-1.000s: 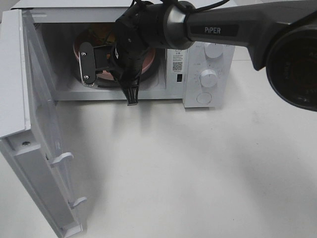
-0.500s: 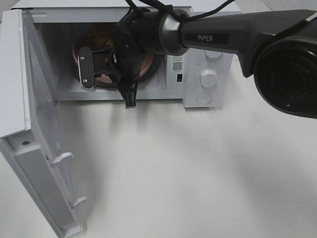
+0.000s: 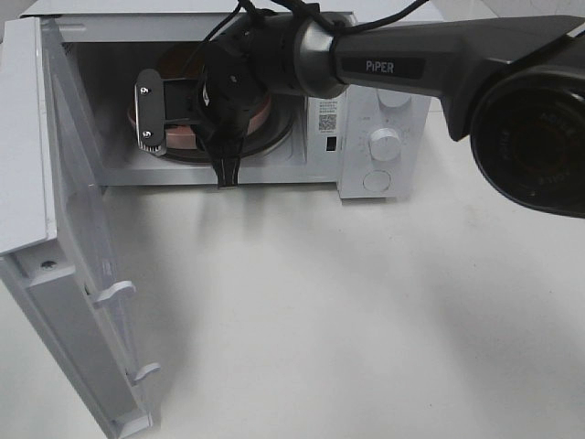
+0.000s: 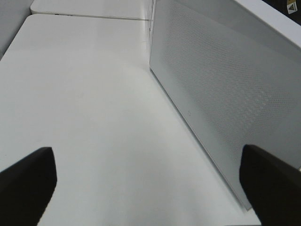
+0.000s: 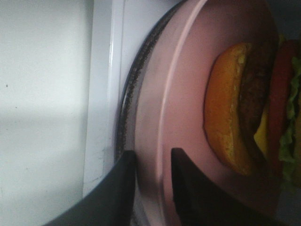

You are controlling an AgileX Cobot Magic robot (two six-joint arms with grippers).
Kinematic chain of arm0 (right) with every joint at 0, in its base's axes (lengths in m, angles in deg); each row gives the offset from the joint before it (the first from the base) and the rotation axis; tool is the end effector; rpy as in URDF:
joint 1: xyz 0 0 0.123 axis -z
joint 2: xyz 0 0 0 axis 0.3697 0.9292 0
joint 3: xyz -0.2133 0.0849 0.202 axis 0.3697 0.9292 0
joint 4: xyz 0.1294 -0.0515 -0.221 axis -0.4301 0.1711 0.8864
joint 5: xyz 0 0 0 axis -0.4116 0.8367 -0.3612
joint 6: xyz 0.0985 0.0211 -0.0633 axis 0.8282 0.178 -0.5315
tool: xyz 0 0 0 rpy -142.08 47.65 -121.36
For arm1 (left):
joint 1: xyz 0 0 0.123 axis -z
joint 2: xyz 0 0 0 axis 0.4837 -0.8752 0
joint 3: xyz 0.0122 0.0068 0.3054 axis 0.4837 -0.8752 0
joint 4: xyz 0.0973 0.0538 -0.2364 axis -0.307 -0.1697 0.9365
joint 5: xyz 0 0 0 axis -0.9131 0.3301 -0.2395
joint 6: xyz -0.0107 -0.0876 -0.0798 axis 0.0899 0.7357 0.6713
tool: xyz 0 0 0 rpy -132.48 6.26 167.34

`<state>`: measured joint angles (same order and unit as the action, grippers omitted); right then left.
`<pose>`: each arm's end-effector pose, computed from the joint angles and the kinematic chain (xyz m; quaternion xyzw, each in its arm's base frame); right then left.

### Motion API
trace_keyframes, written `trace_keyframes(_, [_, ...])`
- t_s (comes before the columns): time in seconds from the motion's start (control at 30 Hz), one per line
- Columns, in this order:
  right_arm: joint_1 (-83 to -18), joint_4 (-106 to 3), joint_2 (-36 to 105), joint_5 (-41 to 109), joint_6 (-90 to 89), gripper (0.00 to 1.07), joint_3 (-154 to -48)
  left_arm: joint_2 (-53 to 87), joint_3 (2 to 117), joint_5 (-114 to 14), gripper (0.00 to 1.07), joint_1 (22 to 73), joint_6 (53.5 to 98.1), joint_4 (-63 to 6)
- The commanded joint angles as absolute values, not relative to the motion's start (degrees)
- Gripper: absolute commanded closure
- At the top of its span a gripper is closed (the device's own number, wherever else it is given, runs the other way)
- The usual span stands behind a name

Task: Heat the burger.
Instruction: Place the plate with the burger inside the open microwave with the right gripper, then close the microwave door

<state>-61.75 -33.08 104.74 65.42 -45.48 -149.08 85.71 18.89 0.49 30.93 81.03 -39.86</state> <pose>0.4636 0.3667 0.1495 -0.7177 0.5791 -0.1512 0.3560 0.0030 -0.0059 0.2731 0.0060 0.8519 -0.0435 0.5219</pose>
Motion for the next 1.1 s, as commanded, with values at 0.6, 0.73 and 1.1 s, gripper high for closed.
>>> trace_keyframes(0.6, [-61.75,-31.47,98.38,58.72,-45.2,0.36,-135.9,86.51,18.78,-0.31,0.09,30.93,81.09,-40.03])
trace_keyframes(0.73, [-61.75,-31.36,96.72,57.57,-45.2,0.27,-133.72,86.51,18.78,-0.31,0.09,30.93,81.03,-40.03])
trace_keyframes(1.1, [-61.75,-31.24,88.58,52.76,-45.2,0.29,-122.09,86.51,18.78,-0.31,0.09,30.93,81.03,-40.03])
